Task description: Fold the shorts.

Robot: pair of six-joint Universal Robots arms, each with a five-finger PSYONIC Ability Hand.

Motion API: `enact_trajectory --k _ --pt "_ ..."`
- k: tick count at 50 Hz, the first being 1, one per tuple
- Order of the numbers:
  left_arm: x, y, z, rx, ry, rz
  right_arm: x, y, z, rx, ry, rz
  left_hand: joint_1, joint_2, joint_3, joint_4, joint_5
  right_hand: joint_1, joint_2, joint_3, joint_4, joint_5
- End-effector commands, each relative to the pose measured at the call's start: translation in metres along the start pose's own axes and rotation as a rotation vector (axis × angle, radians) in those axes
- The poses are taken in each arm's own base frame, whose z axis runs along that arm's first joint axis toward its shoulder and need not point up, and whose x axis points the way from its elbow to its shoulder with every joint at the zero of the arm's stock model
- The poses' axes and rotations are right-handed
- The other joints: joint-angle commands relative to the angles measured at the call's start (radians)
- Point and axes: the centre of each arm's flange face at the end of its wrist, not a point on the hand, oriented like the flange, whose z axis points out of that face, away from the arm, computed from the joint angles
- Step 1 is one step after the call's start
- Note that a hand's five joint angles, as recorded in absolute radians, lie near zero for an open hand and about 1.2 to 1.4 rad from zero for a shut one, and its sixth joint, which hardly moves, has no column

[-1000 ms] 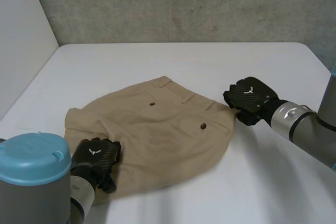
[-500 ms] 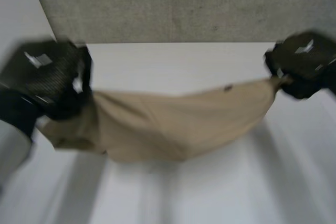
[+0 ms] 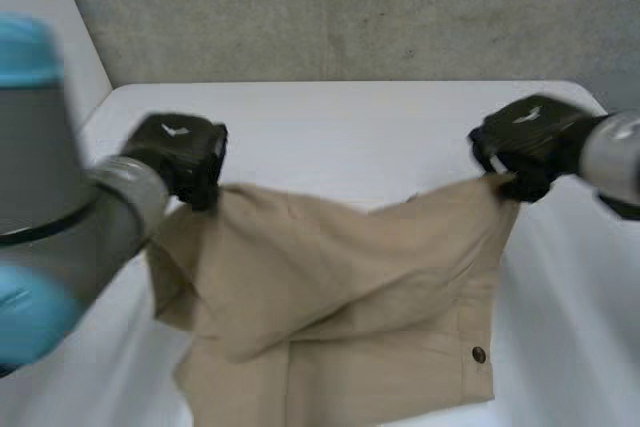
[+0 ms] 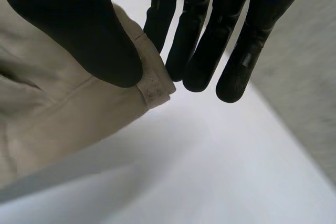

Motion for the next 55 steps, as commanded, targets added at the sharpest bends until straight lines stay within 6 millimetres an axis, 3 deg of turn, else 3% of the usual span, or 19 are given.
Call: enact_trajectory --k 1,2,6,12,13,14,15,16,19,20,23,24,33,35,37,38,42,49,55 --pt "-0.007 0.023 0.083 -0.005 -0.058 -0.017 -0.02 0.01 0.068 -0.017 0.028 -0.029 0.275 0.2 0.209 0.201 0.249 0.462 0.228 0.218 0.205 0.222" --pt "-0.012 0.021 0.099 0.036 -0.085 -0.025 -0.014 0.005 0.094 0.053 0.121 -0.011 0.275 0.2 0.209 0.201 0.249 0.462 0.228 0.218 0.205 0.222" --pt "-0.038 0.01 0.155 0.227 -0.207 -0.005 0.006 -0.013 0.127 0.219 0.283 0.025 0.275 0.2 0.209 0.201 0.249 0.462 0.228 0.218 0.205 0.222" --pt "-0.048 -0.007 0.183 0.397 -0.304 0.06 0.022 -0.023 0.158 0.372 0.425 0.021 0.275 0.2 0.209 0.201 0.249 0.462 0.228 0.218 0.205 0.222" --pt "-0.048 -0.01 0.187 0.45 -0.317 0.067 0.019 -0.022 0.165 0.374 0.425 0.018 -0.143 -0.219 -0.209 -0.217 -0.169 -0.412 -0.646 -0.656 -0.669 -0.651" --pt "-0.047 -0.013 0.189 0.495 -0.329 0.065 0.019 -0.022 0.165 0.374 0.425 0.018 -0.929 -1.005 -0.995 -1.003 -0.955 -0.421 -0.655 -0.665 -0.677 -0.66" --pt "-0.046 -0.013 0.191 0.512 -0.332 0.065 0.017 -0.021 0.168 0.372 0.421 0.016 -0.946 -1.022 -1.013 -1.02 -0.972 -0.76 -0.994 -1.004 -1.017 -0.999" --pt "-0.044 -0.012 0.191 0.525 -0.334 0.067 0.011 -0.019 0.173 0.366 0.41 0.011 -0.867 -0.943 -0.934 -0.942 -0.893 -0.76 -0.994 -1.004 -1.017 -0.999" --pt "-0.04 -0.005 0.192 0.532 -0.334 0.068 0.0 -0.02 0.175 0.358 0.382 0.008 -0.946 -1.022 -1.013 -1.02 -0.972 -0.76 -0.994 -1.004 -1.017 -0.999" --pt "-0.039 0.005 0.191 0.546 -0.351 0.064 -0.009 -0.023 0.172 0.353 0.358 0.006 -0.946 -1.022 -1.013 -1.02 -0.972 -0.76 -0.994 -1.004 -1.017 -0.999" --pt "-0.038 0.005 0.19 0.553 -0.354 0.064 -0.014 -0.025 0.167 0.339 0.343 0.011 -0.946 -1.022 -1.013 -1.02 -0.972 -0.76 -0.994 -1.004 -1.017 -0.999" --pt "-0.038 0.0 0.179 0.564 -0.361 0.077 -0.014 -0.026 0.154 0.313 0.324 0.025 -0.946 -1.022 -1.013 -1.02 -0.972 -0.76 -0.994 -1.004 -1.017 -0.999" --pt "-0.042 0.002 0.139 0.477 -0.384 0.082 -0.023 -0.024 0.106 0.256 0.275 0.053 -0.946 -1.022 -1.013 -1.02 -0.972 -0.76 -0.994 -1.004 -1.017 -0.999" --pt "-0.041 0.012 0.107 0.38 -0.348 0.091 -0.029 -0.02 0.094 0.237 0.253 0.049 -0.946 -1.022 -1.013 -1.02 -0.972 -0.76 -0.994 -1.004 -1.017 -0.999" --pt "-0.041 0.013 0.1 0.359 -0.341 0.094 -0.031 -0.019 0.089 0.23 0.243 0.049 -0.946 -1.022 -1.013 -1.02 -0.972 -0.76 -0.994 -1.004 -1.017 -0.999" --pt "-0.037 0.02 0.077 0.289 -0.306 0.103 -0.037 -0.013 0.082 0.207 0.216 0.051 -0.946 -1.022 -1.013 -1.02 -0.972 -0.76 -0.994 -1.004 -1.017 -0.999" --pt "-0.021 0.029 0.042 0.209 -0.227 0.116 -0.057 0.005 0.064 0.132 0.114 0.068 -0.946 -1.021 -1.012 -1.02 -0.972 -0.76 -0.994 -1.004 -1.017 -0.999" --pt "0.007 0.05 0.007 0.122 -0.11 0.055 -0.086 0.033 0.058 0.057 -0.018 0.152 -0.904 -0.98 -0.971 -0.979 -0.93 -0.431 -0.664 -0.674 -0.687 -0.67" --pt "0.024 0.058 -0.001 0.106 -0.051 0.025 -0.094 0.047 0.068 0.061 -0.057 0.193 -0.881 -0.957 -0.948 -0.955 -0.907 -0.368 -0.602 -0.612 -0.625 -0.607"
